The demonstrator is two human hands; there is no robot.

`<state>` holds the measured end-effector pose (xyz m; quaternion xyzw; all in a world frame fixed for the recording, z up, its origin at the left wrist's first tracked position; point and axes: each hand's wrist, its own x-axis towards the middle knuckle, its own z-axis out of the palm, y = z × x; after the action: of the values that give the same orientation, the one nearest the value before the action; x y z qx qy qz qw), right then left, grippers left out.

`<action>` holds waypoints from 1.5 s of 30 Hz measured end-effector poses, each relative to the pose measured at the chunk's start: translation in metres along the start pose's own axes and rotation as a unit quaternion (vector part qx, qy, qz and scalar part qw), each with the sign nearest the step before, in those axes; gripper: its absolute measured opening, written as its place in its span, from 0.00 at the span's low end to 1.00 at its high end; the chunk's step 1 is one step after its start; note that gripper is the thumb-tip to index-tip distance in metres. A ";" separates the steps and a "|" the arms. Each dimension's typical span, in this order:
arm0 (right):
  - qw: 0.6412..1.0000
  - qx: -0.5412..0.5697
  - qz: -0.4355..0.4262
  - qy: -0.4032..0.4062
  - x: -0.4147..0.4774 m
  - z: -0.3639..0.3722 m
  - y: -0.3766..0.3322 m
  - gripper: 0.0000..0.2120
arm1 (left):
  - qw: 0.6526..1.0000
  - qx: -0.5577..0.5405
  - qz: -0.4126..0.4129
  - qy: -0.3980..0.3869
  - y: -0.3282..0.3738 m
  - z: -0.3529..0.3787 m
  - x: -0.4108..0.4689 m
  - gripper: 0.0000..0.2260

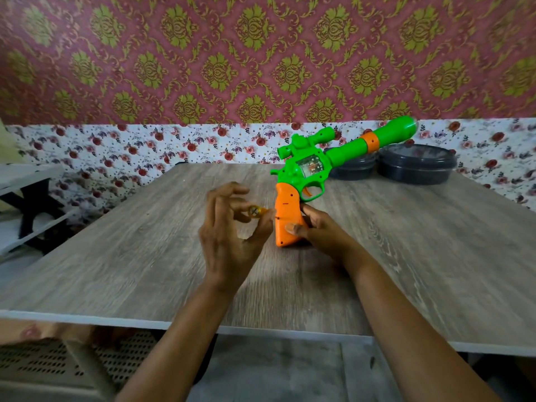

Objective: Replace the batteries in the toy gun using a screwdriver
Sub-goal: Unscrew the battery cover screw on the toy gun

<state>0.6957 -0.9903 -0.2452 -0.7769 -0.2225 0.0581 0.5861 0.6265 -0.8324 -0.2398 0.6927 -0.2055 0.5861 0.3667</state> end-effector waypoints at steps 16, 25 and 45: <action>1.000 -0.010 0.003 0.003 0.002 -0.001 0.002 0.25 | 0.996 0.058 0.056 -0.042 0.001 -0.002 0.001 0.14; 1.000 0.009 -0.006 0.000 0.002 0.000 0.003 0.23 | 0.999 -0.034 -0.002 0.009 0.004 0.000 -0.001 0.11; 1.000 0.009 -0.008 0.003 0.003 -0.001 0.004 0.22 | 0.998 0.028 0.047 -0.042 0.002 -0.001 0.001 0.13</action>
<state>0.7003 -0.9906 -0.2485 -0.7698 -0.2262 0.0530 0.5945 0.6247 -0.8330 -0.2382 0.7160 -0.2371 0.5787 0.3102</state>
